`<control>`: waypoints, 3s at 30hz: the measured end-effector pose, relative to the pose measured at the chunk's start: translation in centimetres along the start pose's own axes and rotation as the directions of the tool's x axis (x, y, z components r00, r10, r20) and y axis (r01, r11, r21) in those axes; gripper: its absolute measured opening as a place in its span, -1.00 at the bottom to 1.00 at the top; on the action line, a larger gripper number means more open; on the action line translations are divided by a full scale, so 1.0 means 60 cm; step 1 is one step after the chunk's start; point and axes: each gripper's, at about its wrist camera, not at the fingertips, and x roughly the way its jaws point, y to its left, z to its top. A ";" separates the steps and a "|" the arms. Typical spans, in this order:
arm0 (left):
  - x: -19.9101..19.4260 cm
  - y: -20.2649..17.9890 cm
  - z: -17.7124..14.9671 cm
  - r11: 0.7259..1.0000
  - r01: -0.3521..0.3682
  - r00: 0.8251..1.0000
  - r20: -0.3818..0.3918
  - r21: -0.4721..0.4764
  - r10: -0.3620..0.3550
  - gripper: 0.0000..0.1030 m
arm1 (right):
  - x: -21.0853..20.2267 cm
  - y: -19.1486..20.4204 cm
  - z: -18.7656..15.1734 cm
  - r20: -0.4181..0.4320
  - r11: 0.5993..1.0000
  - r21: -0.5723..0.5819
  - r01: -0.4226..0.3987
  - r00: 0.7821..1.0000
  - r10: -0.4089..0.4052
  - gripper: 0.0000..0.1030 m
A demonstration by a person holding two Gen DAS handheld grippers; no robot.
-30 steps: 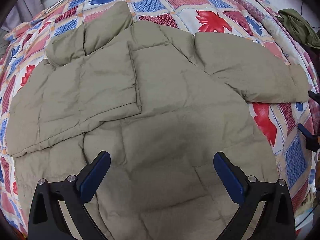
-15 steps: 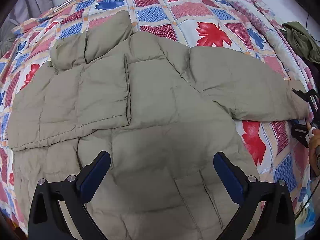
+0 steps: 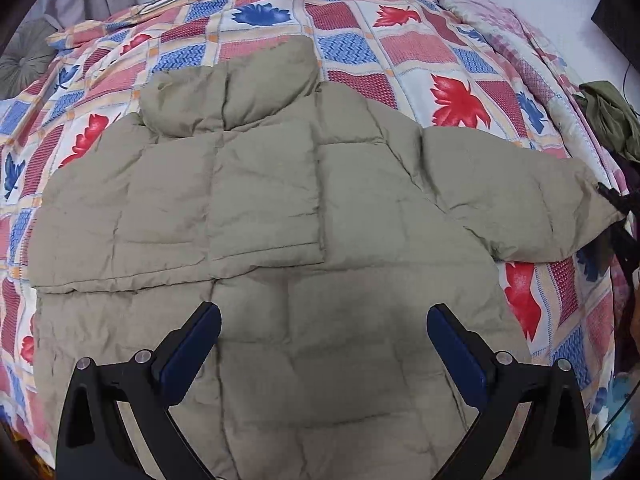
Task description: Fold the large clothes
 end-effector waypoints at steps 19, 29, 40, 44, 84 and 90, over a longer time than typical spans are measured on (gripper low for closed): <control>-0.046 0.329 -0.012 0.982 -0.115 0.988 0.087 -0.149 0.129 1.00 | 0.313 0.305 -0.536 -0.279 0.625 -0.780 -0.037 0.914 -0.294 -0.83; -0.020 0.379 -0.007 0.981 -0.087 0.992 0.076 -0.174 0.101 1.00 | 0.385 0.200 -0.586 -0.321 0.690 -0.718 0.091 0.836 -0.445 -0.77; -0.036 0.430 0.012 0.978 -0.076 0.989 0.106 -0.196 0.098 1.00 | 0.267 0.198 -0.483 -0.232 0.859 -0.491 0.144 0.929 -0.289 0.36; -0.047 0.461 0.013 0.976 -0.079 0.987 0.121 -0.201 0.105 1.00 | 0.270 0.192 -0.439 -0.183 0.913 -0.370 0.173 0.950 -0.254 -0.17; 0.065 0.361 0.081 0.954 0.198 0.980 0.076 -0.226 -0.185 -0.78 | 0.213 0.144 -0.396 0.155 0.397 -0.792 0.463 0.783 -0.602 -0.56; 0.114 0.384 0.059 0.967 0.103 0.995 0.030 -0.232 -0.099 -0.78 | 0.242 0.117 -0.398 0.134 0.403 -0.785 0.471 0.763 -0.632 -0.57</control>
